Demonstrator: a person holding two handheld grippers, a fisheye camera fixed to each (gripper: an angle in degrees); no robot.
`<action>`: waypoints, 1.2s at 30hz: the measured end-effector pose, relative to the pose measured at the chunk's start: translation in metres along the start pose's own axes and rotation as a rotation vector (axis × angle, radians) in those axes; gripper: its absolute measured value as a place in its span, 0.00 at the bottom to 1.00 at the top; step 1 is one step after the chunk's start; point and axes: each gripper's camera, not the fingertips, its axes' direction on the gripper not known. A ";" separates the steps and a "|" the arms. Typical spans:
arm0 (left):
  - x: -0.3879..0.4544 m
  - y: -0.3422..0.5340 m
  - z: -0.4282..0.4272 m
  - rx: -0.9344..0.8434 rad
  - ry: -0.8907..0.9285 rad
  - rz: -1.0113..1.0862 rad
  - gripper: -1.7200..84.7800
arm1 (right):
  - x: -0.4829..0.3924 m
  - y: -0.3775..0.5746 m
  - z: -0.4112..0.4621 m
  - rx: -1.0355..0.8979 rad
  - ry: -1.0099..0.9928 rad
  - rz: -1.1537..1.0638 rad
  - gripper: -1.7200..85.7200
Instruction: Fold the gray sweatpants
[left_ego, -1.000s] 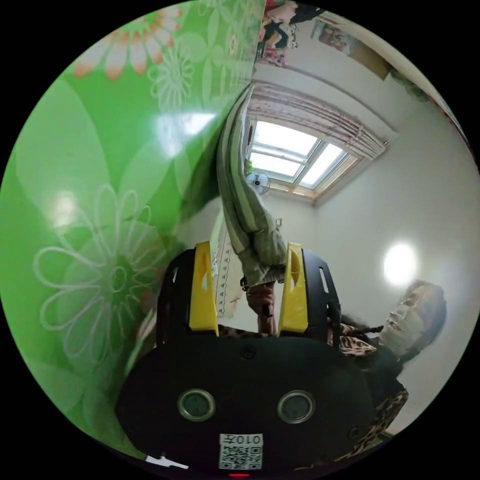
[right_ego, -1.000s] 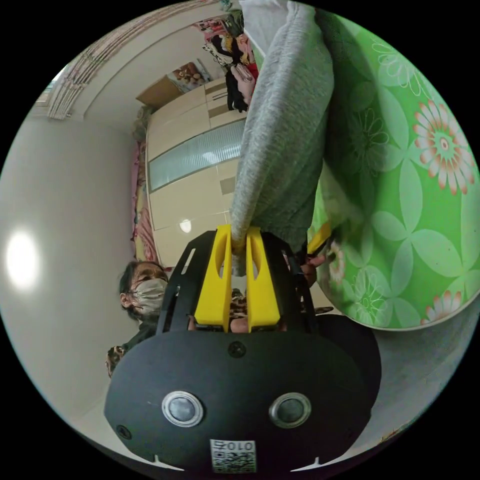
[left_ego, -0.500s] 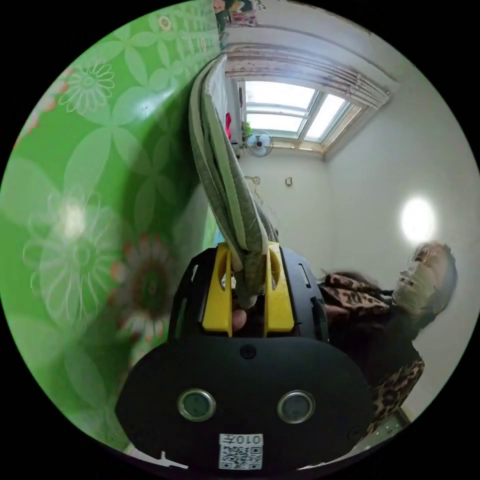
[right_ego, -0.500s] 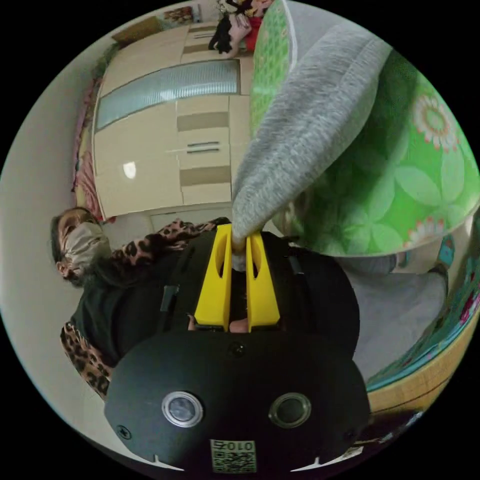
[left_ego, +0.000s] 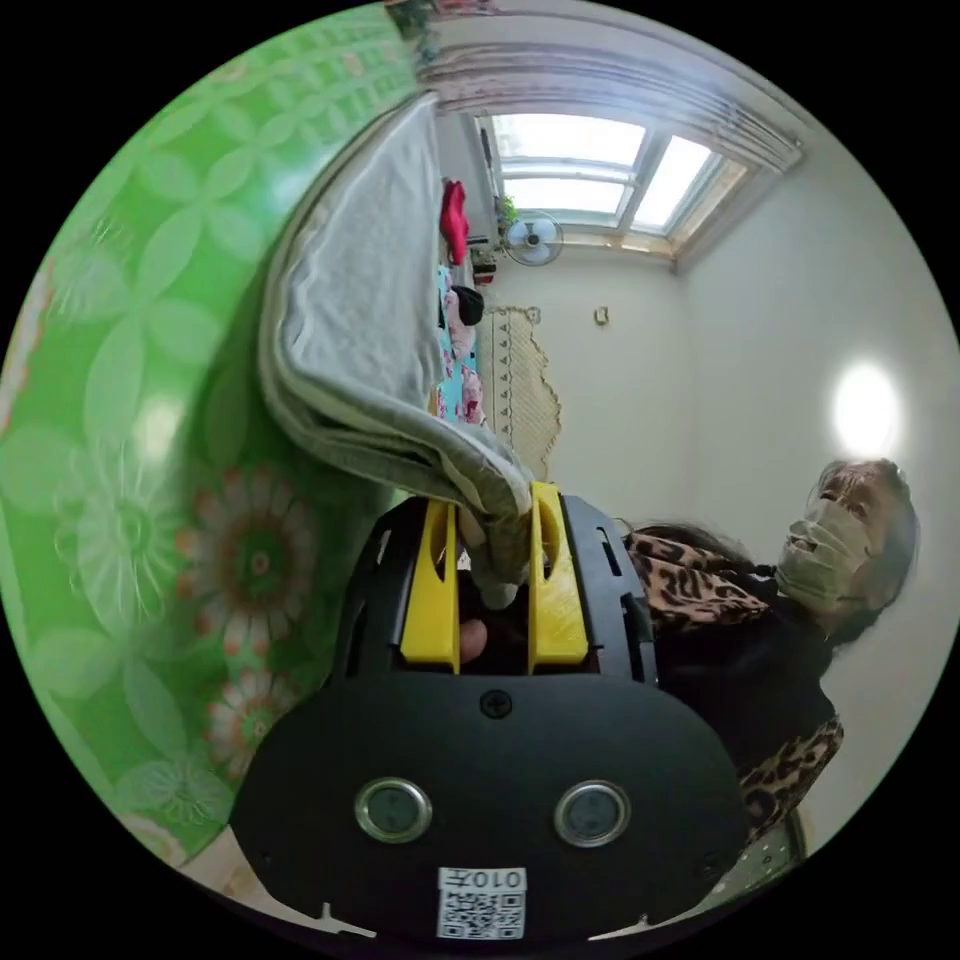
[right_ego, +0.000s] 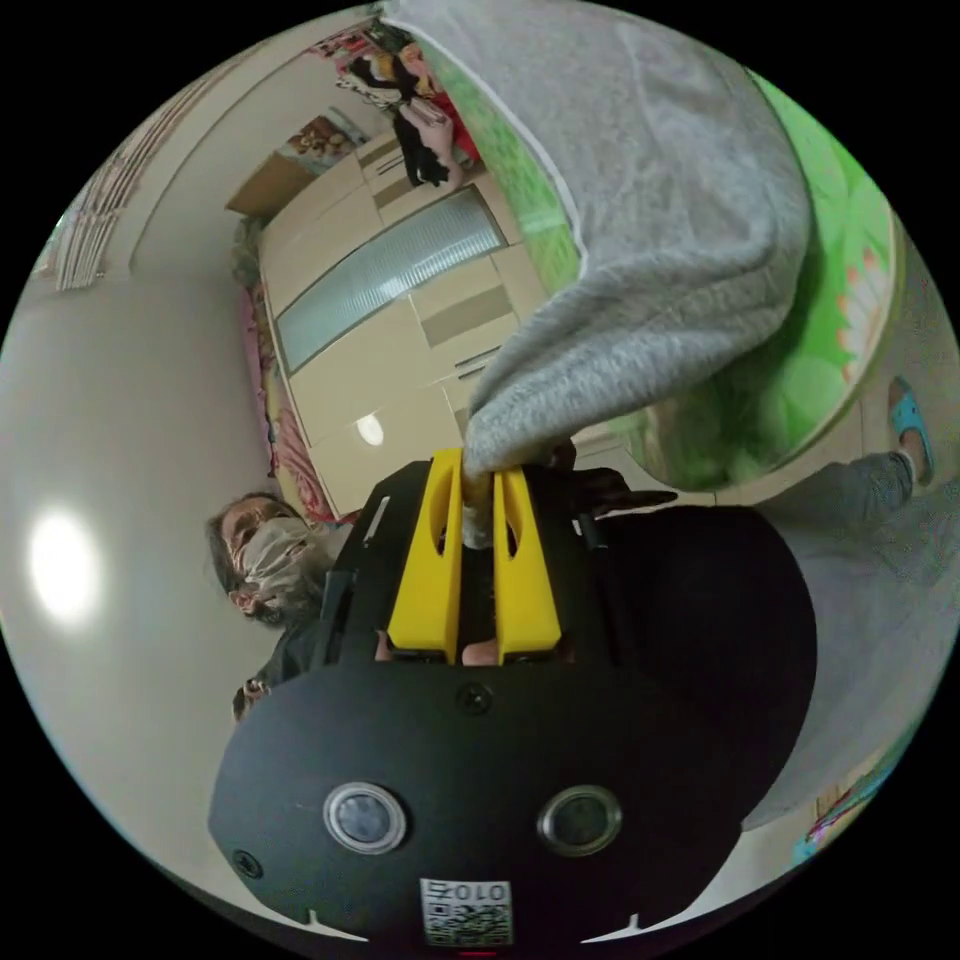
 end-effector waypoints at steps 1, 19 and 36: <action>0.006 -0.016 0.002 -0.022 -0.010 0.026 0.17 | -0.004 -0.004 -0.002 -0.001 0.003 -0.010 0.09; -0.095 -0.223 0.035 0.056 0.094 -0.340 0.18 | -0.005 -0.158 -0.100 0.341 -0.114 -0.125 0.12; -0.013 -0.212 -0.012 0.071 -0.036 0.151 0.03 | -0.033 -0.126 -0.075 0.518 -0.039 -0.362 0.05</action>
